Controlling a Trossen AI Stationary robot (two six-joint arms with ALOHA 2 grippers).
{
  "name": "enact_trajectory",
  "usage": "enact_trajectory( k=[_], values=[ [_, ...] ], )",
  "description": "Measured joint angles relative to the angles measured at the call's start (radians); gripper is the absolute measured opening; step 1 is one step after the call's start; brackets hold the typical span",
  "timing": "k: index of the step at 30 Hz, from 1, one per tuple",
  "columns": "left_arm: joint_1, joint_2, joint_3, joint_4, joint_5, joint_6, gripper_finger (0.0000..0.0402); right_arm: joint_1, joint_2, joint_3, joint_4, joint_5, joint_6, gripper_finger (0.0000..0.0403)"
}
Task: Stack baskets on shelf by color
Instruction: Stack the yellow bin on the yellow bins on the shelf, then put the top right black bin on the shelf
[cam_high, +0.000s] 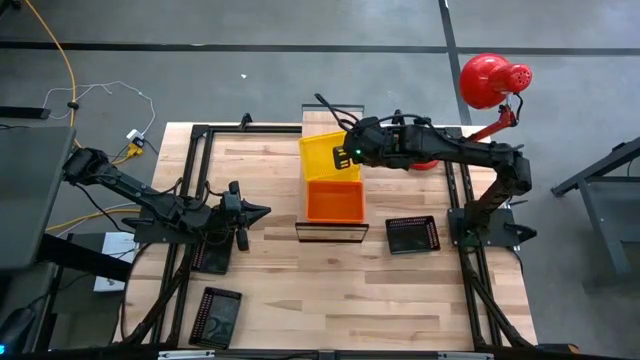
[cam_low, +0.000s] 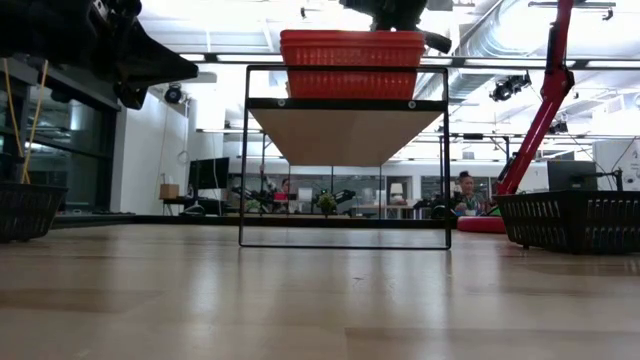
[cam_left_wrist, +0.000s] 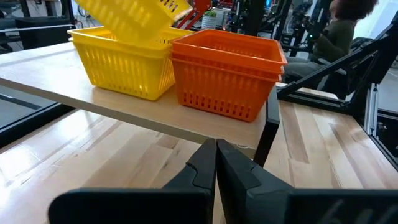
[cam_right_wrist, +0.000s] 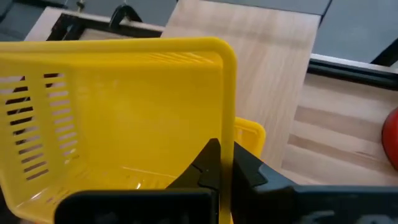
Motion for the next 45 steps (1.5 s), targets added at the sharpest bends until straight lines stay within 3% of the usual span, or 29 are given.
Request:
enact_trajectory(
  k=[5, 14, 25, 32, 45],
  values=[
    [0.0, 0.0, 0.0, 0.0, 0.0, -0.031, 0.0, 0.017, 0.001, 0.0, -0.005, 0.052, 0.043, 0.0],
    [0.0, 0.0, 0.0, 0.0, 0.0, -0.031, 0.0, 0.034, 0.001, 0.0, -0.027, 0.043, 0.071, 0.0014],
    [0.0, 0.0, 0.0, 0.0, 0.0, -0.023, 0.0, 0.035, 0.0, 0.0, -0.025, 0.058, 0.068, 0.0112],
    [0.0, 0.0, 0.0, 0.0, 0.0, -0.021, 0.0, 0.035, -0.051, 0.0, -0.025, 0.073, 0.003, 0.0144],
    [0.0, 0.0, 0.0, -0.001, -0.001, -0.021, 0.0, 0.087, -0.057, 0.0, -0.084, 0.074, -0.28, 0.0132]
  ],
)
